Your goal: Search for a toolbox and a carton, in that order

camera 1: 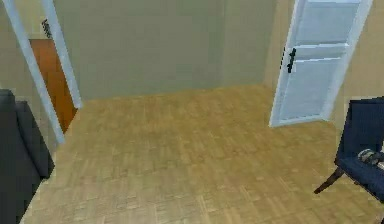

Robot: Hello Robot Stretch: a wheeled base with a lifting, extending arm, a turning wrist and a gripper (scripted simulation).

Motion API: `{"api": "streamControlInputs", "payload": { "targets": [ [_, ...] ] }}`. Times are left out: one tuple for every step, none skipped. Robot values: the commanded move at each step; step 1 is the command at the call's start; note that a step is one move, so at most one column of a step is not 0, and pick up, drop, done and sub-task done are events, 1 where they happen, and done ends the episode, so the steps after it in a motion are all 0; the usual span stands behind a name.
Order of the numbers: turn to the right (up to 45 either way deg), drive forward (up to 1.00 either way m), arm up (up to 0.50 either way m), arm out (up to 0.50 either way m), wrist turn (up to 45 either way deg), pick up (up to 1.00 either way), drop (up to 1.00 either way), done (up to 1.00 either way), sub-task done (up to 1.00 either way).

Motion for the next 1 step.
{"api": "streamControlInputs", "payload": {
  "targets": [
    [-3.0, 0.00, 0.00, 0.00, 0.0, 0.00, 0.00, 0.00, 0.00]
  ]
}}
